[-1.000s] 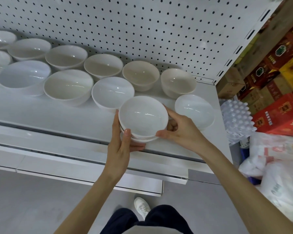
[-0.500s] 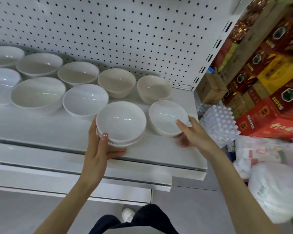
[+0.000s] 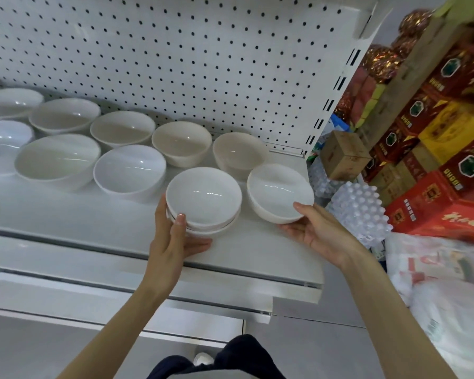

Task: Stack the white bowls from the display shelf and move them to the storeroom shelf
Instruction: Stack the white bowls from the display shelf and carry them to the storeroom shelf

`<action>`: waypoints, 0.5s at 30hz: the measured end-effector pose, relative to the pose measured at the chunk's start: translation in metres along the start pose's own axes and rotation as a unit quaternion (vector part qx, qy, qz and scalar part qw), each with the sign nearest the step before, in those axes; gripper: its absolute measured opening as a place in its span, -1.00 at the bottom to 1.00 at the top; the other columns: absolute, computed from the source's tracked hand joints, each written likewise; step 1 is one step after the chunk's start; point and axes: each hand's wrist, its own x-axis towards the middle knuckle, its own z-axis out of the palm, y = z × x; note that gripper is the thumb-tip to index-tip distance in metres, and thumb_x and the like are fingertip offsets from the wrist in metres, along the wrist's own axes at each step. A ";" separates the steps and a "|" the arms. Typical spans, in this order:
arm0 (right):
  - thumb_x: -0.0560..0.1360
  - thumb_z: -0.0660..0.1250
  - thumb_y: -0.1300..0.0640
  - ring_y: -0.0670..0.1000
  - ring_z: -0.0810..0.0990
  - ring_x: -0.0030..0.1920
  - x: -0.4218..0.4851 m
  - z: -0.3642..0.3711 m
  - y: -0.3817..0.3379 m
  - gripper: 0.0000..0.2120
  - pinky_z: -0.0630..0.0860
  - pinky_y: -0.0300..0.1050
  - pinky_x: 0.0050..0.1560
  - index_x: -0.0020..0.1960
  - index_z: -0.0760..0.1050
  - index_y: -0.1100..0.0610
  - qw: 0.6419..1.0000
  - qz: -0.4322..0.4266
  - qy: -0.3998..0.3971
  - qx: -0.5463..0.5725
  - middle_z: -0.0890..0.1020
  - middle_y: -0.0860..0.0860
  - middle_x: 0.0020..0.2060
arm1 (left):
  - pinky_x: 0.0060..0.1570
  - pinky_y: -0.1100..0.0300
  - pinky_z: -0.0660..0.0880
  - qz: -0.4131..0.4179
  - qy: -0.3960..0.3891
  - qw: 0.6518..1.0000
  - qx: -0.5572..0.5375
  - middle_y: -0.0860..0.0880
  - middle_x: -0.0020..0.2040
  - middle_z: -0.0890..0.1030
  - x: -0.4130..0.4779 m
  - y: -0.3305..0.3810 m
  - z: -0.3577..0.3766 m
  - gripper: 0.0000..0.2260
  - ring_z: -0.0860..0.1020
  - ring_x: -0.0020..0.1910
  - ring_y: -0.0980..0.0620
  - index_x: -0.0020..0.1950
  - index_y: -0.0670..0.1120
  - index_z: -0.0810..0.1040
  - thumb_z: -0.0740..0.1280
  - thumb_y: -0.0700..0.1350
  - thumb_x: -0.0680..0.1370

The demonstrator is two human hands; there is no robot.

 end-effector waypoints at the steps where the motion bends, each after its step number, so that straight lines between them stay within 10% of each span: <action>1: 0.60 0.19 0.22 0.02 0.67 -0.30 -0.003 0.000 -0.006 -0.70 0.59 -0.23 -0.34 0.31 0.37 0.28 1.000 -0.011 0.000 -0.015 0.62 0.21 -0.15 | -0.13 0.13 0.64 -0.004 -0.003 1.000 0.006 0.06 0.25 0.51 0.001 0.000 0.004 -0.52 0.69 -0.07 -0.13 0.51 0.22 0.14 0.15 0.18 0.60; 6: 0.62 0.12 0.20 -0.02 0.55 -0.49 -0.012 0.015 -0.032 -0.64 0.51 -0.24 -0.46 0.34 0.29 0.39 0.994 -0.063 -0.045 -0.072 0.62 0.23 -0.36 | -0.31 0.36 0.53 -0.008 0.024 0.974 0.224 -0.11 0.11 0.59 0.003 0.017 -0.001 -0.44 0.66 -0.34 -0.05 0.53 0.18 0.13 0.01 0.34 0.56; 9: 0.62 0.12 0.21 0.01 0.53 -0.49 -0.021 0.036 -0.044 -0.68 0.48 -0.22 -0.48 0.34 0.29 0.27 0.988 -0.091 -0.091 -0.086 0.59 0.23 -0.37 | -0.03 0.03 0.55 0.096 0.137 0.924 0.343 0.02 0.24 0.50 0.000 0.038 -0.016 -0.32 0.63 -0.11 -0.12 0.46 0.05 0.34 -0.08 0.41 0.50; 15: 0.60 0.15 0.24 0.05 0.59 -0.41 -0.026 0.078 -0.047 -0.72 0.52 -0.20 -0.42 0.24 0.34 -0.04 0.974 -0.092 -0.181 -0.097 0.59 0.18 -0.38 | 0.47 0.04 0.24 0.140 -0.019 0.987 0.072 0.07 0.49 0.34 0.026 0.086 0.009 -0.32 0.32 0.45 0.16 0.54 0.07 0.19 0.00 0.37 0.50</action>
